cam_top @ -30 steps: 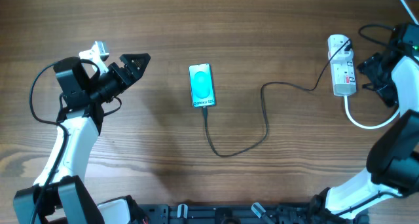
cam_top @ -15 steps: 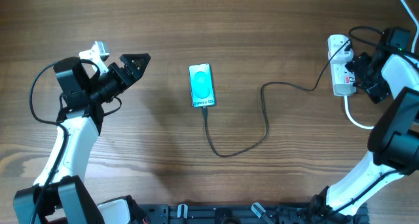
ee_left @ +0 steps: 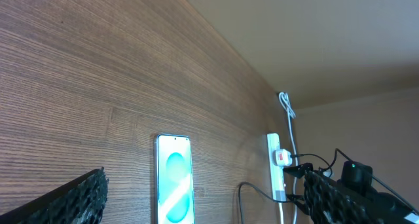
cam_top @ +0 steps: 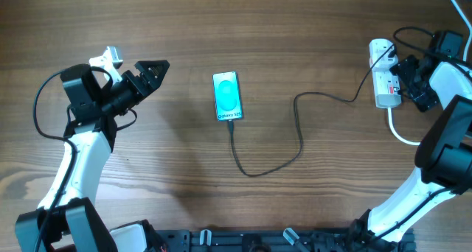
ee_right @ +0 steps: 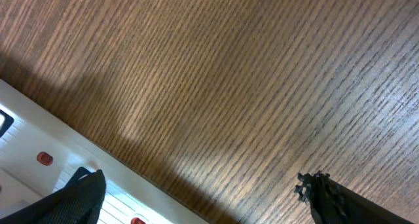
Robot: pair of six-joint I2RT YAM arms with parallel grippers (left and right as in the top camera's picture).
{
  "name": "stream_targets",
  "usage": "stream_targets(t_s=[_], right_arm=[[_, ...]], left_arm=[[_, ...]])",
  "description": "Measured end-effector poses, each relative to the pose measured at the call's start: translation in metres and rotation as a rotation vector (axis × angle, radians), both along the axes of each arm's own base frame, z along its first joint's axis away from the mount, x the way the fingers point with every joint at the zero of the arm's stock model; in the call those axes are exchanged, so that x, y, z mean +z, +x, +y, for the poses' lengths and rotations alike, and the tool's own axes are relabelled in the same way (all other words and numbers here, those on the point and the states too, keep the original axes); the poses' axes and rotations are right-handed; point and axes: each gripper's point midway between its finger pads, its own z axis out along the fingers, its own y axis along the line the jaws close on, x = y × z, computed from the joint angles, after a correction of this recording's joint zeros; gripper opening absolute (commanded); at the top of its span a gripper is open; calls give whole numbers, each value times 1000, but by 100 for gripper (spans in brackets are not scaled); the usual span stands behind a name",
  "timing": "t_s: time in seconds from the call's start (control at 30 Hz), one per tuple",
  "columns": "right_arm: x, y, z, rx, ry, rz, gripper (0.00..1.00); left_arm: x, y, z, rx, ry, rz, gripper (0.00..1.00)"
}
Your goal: Plug charger to phone and switch on socket
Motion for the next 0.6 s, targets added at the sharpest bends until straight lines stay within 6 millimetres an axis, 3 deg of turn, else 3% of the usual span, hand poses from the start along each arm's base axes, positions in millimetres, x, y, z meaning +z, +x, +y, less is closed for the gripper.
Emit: stream_targets(t_s=[0.6], right_arm=[[-1,5,-6,-7,-28,-16,100]], left_arm=[[0,0,0,0,0,0,100]])
